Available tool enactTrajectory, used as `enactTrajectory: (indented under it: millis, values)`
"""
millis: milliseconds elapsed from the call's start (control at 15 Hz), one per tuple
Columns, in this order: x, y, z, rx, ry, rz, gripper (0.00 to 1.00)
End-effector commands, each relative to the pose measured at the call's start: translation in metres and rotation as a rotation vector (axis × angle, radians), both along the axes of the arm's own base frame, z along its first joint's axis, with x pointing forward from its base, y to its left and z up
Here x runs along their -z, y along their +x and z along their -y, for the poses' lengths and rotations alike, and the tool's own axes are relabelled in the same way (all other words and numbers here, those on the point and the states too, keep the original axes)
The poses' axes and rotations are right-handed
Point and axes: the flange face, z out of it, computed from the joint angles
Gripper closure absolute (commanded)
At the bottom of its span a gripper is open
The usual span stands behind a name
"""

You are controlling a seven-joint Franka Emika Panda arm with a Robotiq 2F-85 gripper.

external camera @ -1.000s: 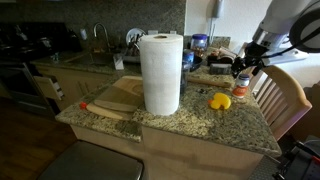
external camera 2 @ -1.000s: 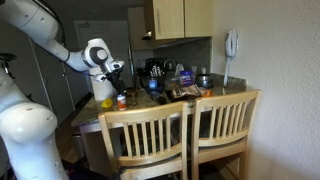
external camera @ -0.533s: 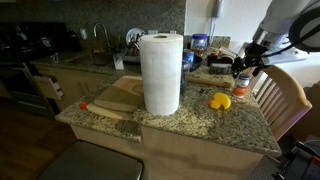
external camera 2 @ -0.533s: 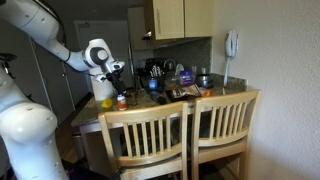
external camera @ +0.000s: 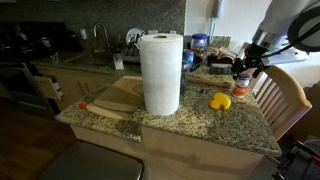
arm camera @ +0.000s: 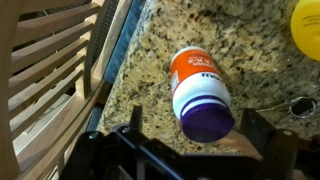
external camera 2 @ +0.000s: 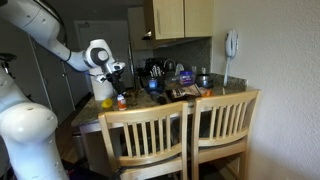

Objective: Pick up the white bottle and move it forward

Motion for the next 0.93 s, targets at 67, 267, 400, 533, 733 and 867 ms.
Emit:
enactTrajectory:
  millis: [67, 267, 400, 533, 733, 867]
  values:
    - [0.006, 0.001, -0.002, -0.016, 0.021, -0.02, 0.0]
    - [0.014, 0.003, -0.002, -0.017, 0.027, -0.037, 0.0]
    - [0.014, 0.003, -0.002, -0.017, 0.027, -0.038, 0.25]
    - [0.014, 0.002, -0.004, -0.024, 0.011, -0.031, 0.34]
    - [0.011, 0.001, -0.007, -0.031, -0.019, -0.015, 0.55]
    - [0.01, 0.0, -0.009, -0.031, -0.044, -0.001, 0.69]
